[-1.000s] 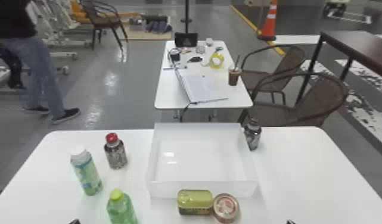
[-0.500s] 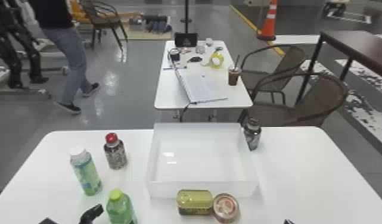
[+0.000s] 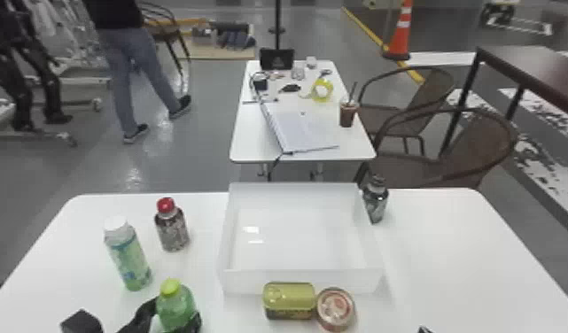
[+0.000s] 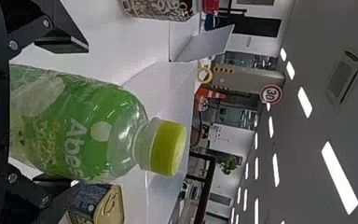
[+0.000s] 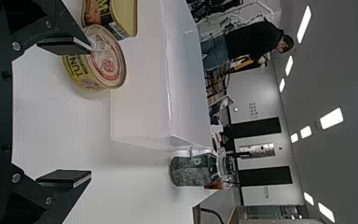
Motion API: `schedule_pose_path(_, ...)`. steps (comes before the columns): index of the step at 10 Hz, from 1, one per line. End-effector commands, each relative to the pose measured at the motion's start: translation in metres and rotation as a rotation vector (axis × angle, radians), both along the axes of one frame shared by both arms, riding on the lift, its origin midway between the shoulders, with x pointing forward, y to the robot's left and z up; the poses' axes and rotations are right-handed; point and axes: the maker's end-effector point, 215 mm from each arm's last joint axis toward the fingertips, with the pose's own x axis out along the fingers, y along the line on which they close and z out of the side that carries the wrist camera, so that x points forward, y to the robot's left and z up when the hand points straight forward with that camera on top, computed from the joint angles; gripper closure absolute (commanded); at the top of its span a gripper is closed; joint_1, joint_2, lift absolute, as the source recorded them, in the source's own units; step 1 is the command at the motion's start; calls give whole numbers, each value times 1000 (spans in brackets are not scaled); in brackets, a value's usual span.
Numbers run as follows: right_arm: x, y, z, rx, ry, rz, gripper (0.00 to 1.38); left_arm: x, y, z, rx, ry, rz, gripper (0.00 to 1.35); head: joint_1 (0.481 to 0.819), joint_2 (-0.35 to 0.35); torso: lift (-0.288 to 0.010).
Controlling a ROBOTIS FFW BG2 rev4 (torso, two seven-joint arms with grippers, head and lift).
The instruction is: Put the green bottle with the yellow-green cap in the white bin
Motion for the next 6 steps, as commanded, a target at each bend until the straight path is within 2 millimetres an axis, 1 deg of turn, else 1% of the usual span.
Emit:
schedule_pose_path(1,-1,2,-2,9,4,-3,332,3,7,1,6,-5,18,753,549,0,-100)
schedule_pose_path(3,-1,2,-2,11,5,-2,331,5,9,8,13,-8,26,763,549,0,-100)
schedule_pose_path(4,-1,2,-3,11,7,-2,332,5,8,19,20,-19,23,763,549,0,-100)
schedule_pose_path(6,-1,3,-4,12,8,-1,331,12,3,57,66,-63,17,763,549,0,-100)
